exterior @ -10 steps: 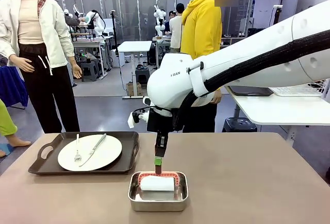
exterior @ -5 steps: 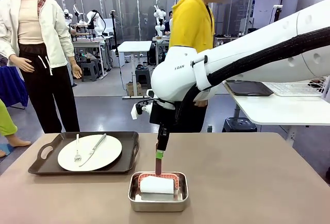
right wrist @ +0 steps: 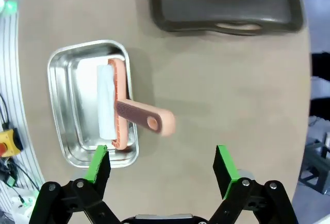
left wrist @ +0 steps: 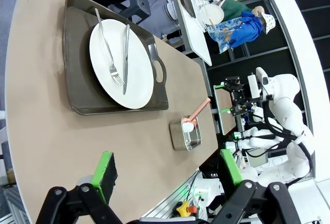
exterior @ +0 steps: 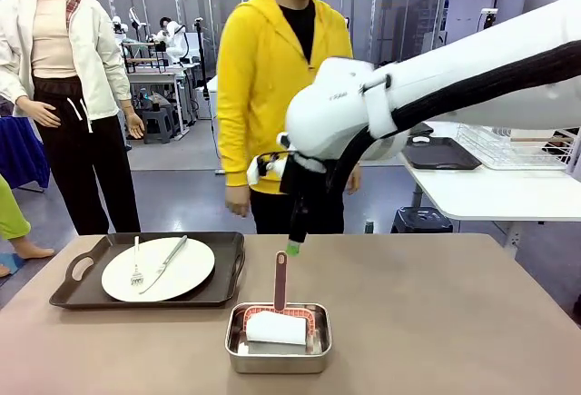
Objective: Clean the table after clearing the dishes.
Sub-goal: Place the Lint Roller back on top of the Airtight Container, then when the right (or left) Handle tray is removed, use the right hand (or left hand) to clean the right (or left) side of the table with the Lint Roller.
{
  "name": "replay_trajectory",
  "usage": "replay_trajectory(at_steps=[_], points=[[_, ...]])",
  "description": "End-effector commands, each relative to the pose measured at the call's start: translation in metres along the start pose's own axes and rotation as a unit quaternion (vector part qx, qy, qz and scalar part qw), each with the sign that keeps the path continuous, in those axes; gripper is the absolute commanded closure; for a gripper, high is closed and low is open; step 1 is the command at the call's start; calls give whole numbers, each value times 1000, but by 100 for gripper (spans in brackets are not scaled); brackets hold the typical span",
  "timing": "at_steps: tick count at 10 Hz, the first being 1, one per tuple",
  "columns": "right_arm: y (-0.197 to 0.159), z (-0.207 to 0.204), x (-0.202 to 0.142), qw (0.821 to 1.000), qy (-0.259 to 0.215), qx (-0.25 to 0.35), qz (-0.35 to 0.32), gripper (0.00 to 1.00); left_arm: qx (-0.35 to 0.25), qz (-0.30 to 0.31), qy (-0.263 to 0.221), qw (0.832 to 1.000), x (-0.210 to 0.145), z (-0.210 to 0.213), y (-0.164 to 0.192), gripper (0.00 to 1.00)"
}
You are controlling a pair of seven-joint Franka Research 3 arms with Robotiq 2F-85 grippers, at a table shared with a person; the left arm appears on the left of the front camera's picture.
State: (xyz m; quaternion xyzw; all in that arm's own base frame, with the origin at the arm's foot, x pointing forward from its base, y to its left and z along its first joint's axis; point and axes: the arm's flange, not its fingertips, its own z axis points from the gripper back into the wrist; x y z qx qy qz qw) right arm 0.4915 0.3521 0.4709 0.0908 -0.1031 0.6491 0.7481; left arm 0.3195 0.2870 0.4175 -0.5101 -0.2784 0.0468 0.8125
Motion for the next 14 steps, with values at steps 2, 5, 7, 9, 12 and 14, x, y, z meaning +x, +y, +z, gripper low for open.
replay_trajectory(at_steps=[2,5,7,9,12,14], points=[[7,31,-54,993,1,-85,-80,0,-6,-9,-5,1000,0,3,-1,0],[-4,19,-18,999,-15,-8,-29,0,-6,-9,-5,1000,0,3,-1,0],[-4,19,-18,999,-15,-8,-29,0,-6,-9,-5,1000,0,3,-1,0],[-4,19,-18,999,-15,-8,-29,0,-6,-9,-5,1000,0,3,-1,0],[-4,19,-18,999,-15,-8,-29,0,-6,-9,-5,1000,0,3,-1,0],[-4,18,-16,999,-18,-11,-35,0,-6,-9,-5,1000,0,3,-1,0]])
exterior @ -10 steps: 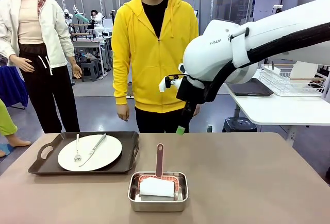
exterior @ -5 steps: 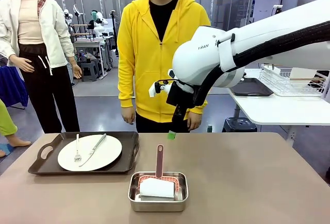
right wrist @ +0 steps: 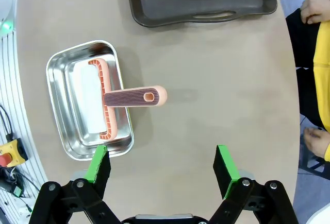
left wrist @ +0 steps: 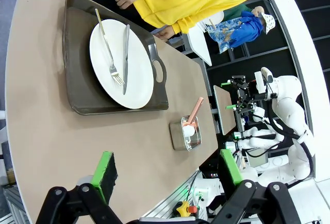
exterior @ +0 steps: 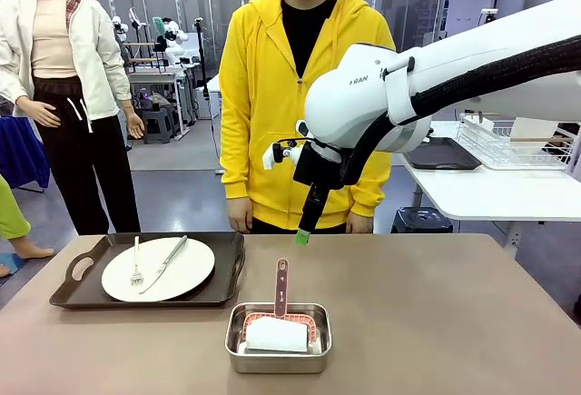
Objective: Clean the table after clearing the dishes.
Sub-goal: When the right (or left) Handle tray is removed, use the right hand (or left hand) to clean the right (or left) side of the table with the Lint Roller.
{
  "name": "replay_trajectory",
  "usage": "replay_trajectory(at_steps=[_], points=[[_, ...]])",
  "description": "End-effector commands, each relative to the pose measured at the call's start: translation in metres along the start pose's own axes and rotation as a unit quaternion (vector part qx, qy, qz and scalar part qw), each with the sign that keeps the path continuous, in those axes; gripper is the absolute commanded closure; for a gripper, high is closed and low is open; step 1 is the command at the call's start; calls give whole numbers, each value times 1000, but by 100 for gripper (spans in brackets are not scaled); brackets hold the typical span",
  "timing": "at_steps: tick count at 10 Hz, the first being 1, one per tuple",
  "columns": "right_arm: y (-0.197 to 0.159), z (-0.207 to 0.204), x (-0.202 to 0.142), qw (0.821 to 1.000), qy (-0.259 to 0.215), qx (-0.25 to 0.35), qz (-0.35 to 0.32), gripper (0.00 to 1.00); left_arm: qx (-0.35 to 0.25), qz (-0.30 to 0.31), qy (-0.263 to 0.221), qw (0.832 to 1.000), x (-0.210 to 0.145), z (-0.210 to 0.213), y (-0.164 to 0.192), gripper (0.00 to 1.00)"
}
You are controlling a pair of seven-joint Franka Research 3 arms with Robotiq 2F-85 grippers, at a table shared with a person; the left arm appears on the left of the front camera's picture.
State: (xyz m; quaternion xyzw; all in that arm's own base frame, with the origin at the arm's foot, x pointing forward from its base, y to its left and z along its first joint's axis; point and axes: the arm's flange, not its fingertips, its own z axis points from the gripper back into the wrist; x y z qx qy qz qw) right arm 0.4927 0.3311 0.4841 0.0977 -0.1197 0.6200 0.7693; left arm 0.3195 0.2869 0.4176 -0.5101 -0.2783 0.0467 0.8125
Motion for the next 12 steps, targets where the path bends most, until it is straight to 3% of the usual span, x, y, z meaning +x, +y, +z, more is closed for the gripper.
replay_trajectory(at_steps=[1,2,4,6,7,9,12], points=[[-3,25,-14,988,-86,92,-91,0,-6,-9,-5,1000,0,3,-1,0],[-9,49,-47,955,-143,189,-181,0,-6,-9,-5,1000,0,3,-1,0],[-23,70,-132,886,-214,283,-298,0,-6,-9,-5,1000,0,3,-1,0],[-48,90,-244,789,-298,349,-409,0,-6,-9,-5,1000,0,3,-1,0],[-59,96,-308,727,-342,372,-464,0,-6,-9,-5,1000,0,3,-1,0],[-71,110,-448,634,-420,343,-551,0,-6,-9,-5,1000,0,3,-1,0],[-56,118,-586,568,-476,265,-617,0,-6,-9,-5,1000,0,3,-1,0]])
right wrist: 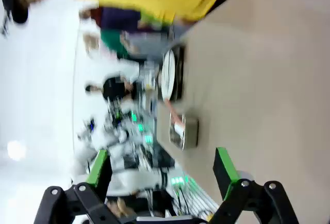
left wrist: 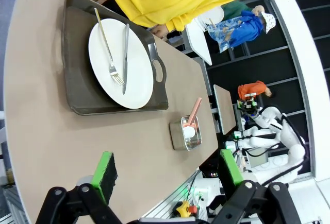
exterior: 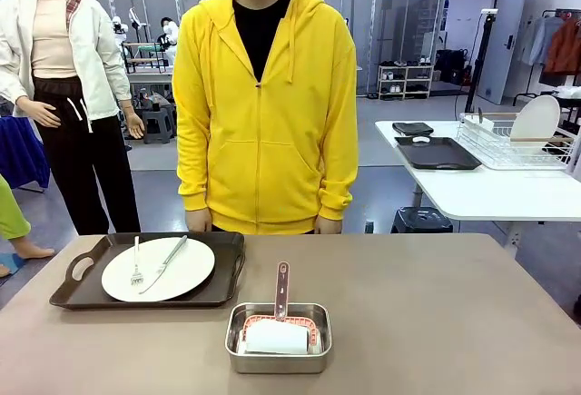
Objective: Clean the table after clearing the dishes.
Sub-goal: When the right (or left) Handle tray is removed, use the right hand (or left hand) to clean the right (or left) side of the table with the Lint Roller.
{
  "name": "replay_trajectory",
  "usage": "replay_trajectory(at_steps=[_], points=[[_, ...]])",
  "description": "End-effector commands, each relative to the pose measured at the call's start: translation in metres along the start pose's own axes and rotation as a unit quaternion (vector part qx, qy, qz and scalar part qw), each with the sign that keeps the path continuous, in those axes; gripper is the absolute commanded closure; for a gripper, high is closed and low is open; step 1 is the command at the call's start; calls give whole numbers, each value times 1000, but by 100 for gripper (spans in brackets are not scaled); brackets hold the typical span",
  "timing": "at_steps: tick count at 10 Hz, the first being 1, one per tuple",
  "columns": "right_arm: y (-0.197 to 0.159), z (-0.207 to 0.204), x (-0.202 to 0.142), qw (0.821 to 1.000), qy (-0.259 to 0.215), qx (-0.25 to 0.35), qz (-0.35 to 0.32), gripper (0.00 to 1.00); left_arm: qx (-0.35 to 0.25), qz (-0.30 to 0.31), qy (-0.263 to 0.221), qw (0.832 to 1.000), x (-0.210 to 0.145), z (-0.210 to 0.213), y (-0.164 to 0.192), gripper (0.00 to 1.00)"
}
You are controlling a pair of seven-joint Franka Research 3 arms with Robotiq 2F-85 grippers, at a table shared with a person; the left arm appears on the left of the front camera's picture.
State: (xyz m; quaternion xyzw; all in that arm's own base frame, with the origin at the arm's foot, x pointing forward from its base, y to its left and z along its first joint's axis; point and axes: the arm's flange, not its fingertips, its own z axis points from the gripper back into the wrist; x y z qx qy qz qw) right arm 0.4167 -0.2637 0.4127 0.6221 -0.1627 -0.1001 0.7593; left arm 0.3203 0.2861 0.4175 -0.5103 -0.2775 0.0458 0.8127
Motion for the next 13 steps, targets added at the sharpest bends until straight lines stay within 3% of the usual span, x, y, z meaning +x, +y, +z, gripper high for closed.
replay_trajectory(at_steps=[1,3,5,13], points=[[-13,28,-5,996,-84,5,-3,0,-6,-8,-6,1000,-1,4,-1,0],[-22,64,-9,994,-107,-13,-16,0,-6,-8,-6,1000,-1,4,-1,0],[-27,72,-12,995,-100,-8,-24,0,-6,-8,-6,1000,-1,4,-1,0],[-27,72,-12,995,-100,-8,-24,0,-6,-8,-6,1000,-1,4,-1,0]])
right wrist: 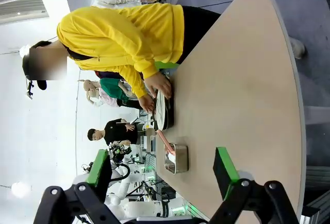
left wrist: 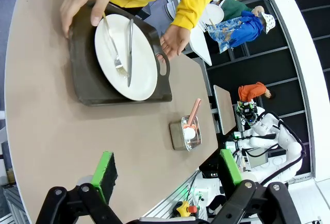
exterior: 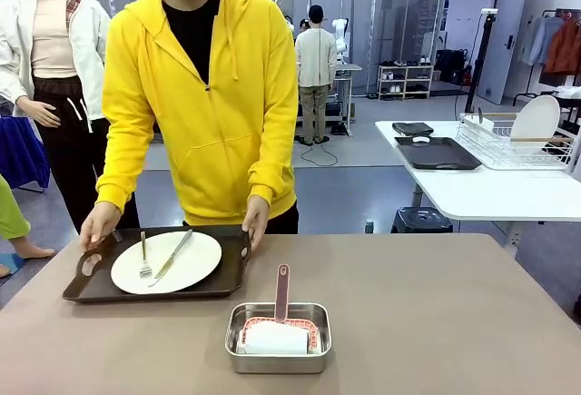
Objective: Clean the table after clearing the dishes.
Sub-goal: When the right (or left) Handle tray is removed, use the right hand (or left hand) to clean the right (or left) side of the table with the Lint Roller.
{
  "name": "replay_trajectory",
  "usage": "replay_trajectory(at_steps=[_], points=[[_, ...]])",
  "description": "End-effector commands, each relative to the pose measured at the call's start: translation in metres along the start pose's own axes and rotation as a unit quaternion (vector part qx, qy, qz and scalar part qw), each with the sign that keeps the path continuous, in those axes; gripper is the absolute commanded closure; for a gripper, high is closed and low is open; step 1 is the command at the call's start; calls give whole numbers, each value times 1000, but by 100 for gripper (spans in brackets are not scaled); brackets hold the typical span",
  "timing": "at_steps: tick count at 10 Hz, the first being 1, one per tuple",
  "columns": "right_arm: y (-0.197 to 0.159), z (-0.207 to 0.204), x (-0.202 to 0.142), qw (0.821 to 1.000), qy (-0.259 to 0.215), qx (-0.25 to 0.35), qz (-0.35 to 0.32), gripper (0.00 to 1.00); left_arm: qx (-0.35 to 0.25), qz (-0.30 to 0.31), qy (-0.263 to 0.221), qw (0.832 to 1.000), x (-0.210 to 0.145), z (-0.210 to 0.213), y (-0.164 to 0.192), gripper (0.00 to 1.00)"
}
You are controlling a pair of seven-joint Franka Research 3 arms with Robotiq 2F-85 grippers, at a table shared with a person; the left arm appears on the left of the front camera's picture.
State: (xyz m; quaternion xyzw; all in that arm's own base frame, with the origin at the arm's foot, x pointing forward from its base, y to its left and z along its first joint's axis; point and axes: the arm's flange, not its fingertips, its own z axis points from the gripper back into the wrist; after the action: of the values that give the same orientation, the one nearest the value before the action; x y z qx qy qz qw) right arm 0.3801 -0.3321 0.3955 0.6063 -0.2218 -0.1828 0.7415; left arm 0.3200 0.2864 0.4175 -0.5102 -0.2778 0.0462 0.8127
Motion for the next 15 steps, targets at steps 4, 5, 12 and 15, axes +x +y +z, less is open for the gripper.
replay_trajectory(at_steps=[4,5,12,15], points=[[2,-1,0,1000,1,1,1,0,-6,-9,-5,1000,-1,3,-1,0],[2,-1,0,1000,1,1,1,0,-6,-9,-5,1000,-1,3,-1,0],[2,-1,0,1000,1,1,1,0,33,-297,193,935,57,-163,-199,0],[2,-1,0,1000,1,1,1,0,114,-454,336,817,40,-299,-298,0]])
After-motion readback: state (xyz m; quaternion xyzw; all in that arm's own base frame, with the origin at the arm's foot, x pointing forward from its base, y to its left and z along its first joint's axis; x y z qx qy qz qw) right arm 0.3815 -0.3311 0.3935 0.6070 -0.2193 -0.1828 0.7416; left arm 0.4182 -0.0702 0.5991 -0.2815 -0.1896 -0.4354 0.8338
